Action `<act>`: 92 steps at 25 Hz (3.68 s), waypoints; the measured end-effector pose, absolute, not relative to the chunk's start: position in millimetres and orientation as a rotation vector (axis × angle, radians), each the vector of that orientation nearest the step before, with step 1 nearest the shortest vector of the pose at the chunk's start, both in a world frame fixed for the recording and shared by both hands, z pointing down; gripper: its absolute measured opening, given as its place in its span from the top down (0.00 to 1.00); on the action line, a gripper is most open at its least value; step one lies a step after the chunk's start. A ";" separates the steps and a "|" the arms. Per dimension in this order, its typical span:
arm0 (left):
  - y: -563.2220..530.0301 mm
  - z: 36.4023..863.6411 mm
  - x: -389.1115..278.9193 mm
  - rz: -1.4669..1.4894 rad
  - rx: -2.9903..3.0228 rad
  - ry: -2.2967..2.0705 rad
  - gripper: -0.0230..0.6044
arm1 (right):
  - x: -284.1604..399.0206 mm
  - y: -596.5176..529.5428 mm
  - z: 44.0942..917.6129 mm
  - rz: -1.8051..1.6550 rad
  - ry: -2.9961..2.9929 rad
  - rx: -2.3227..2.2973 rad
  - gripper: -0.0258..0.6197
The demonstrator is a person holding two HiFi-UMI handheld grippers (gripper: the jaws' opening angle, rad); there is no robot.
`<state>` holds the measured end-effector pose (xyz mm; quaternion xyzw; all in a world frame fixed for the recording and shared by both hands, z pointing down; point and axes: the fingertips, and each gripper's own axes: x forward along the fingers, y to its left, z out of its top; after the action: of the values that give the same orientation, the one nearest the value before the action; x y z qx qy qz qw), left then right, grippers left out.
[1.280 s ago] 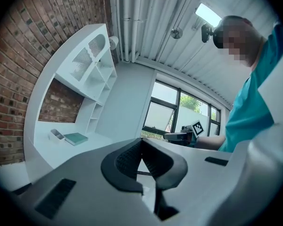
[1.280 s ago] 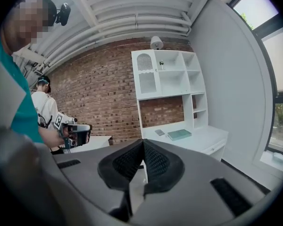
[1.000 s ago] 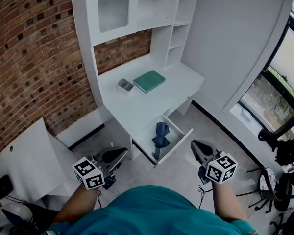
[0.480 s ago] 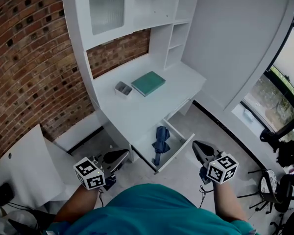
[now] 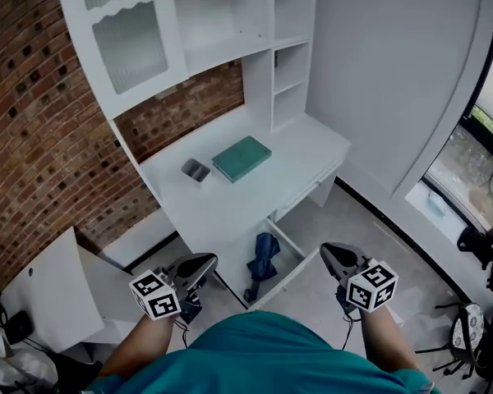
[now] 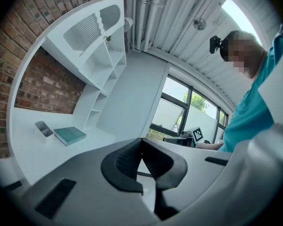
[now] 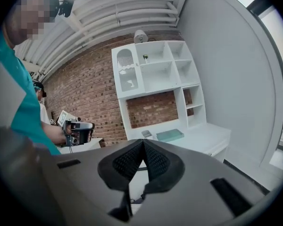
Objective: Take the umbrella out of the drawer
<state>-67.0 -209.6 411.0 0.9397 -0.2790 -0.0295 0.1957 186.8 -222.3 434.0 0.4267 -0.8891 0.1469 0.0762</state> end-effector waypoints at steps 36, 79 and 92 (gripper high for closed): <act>-299.6 481.5 -79.8 0.001 2.668 -0.725 0.94 | 104.0 -346.1 595.5 1.131 -2.233 1.125 0.57; -283.5 613.4 -154.2 0.050 2.485 -0.627 0.94 | 48.9 -374.4 959.8 1.353 -1.416 1.275 0.52; -266.1 585.5 -159.2 0.042 2.522 -0.667 0.94 | 55.5 -369.9 908.5 1.585 -1.571 1.443 0.54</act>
<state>-159.2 -266.1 585.5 0.9325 -0.2468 0.0156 0.2632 55.5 -369.9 908.5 0.5271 -0.5739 0.5791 0.2398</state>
